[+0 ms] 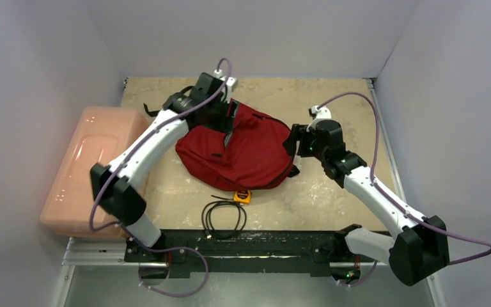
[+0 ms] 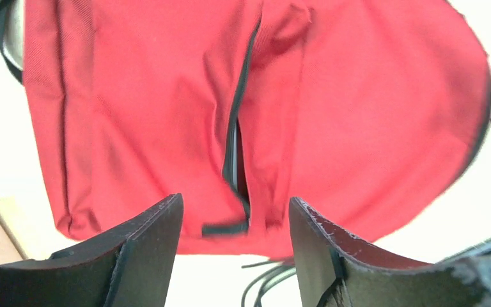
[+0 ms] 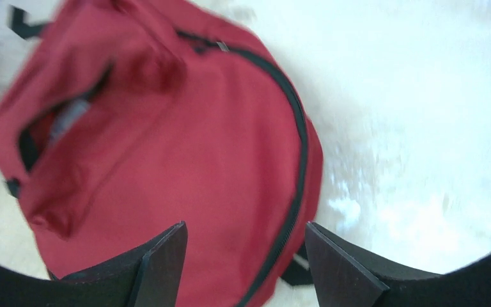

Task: Pack the student bag
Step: Move the student bag to the center of the board, then zip the student bag at the center of the board.

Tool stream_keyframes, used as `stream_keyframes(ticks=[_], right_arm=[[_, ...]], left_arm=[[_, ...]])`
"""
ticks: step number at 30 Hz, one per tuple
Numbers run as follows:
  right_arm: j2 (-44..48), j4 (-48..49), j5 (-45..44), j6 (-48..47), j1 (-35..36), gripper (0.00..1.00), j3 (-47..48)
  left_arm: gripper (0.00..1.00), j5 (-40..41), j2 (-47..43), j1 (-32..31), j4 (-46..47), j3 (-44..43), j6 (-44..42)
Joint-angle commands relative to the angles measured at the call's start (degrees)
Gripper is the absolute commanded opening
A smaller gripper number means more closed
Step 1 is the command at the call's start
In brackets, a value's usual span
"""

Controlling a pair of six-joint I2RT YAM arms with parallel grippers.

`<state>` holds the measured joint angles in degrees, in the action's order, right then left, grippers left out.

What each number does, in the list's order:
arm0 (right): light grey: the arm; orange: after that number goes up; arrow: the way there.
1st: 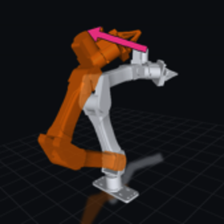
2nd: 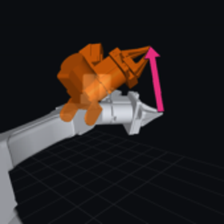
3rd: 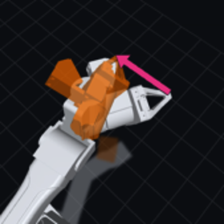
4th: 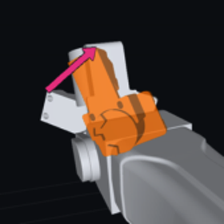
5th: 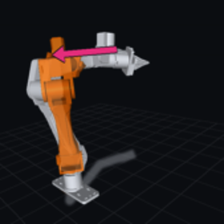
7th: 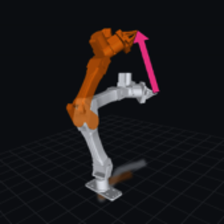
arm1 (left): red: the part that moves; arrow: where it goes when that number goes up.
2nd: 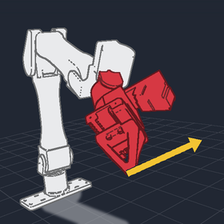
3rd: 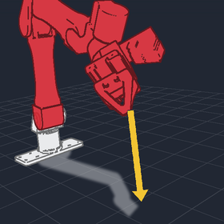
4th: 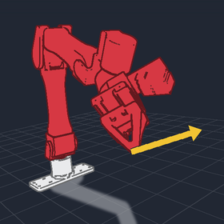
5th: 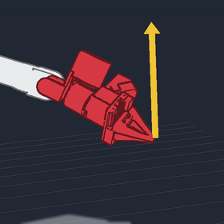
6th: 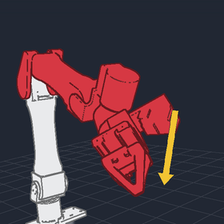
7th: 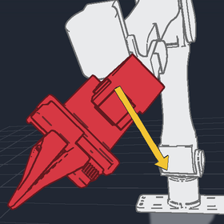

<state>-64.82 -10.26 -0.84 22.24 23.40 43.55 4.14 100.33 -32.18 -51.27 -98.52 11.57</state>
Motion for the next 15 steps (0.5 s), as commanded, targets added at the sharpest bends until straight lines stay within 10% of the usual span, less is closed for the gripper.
stream_keyframes(ticks=[1, 7, 15], right_arm=[[1.11, 14.32, 6.37, -11.93, 1.63, 0.72, 4.05], [-7.34, 61.94, 19.27, -28.80, 15.16, 0.84, -6.79], [-26.83, 30.04, 29.72, -57.90, 24.64, 0.79, 19.31]], left_arm=[[0.61, -7.72, -16.56, 3.63, 3.40, 10.53, 7.75], [0.58, -11.19, -38.92, 14.63, 10.84, 34.48, 29.79], [0.57, -9.07, -55.98, 15.22, 9.02, 49.89, 49.66]])
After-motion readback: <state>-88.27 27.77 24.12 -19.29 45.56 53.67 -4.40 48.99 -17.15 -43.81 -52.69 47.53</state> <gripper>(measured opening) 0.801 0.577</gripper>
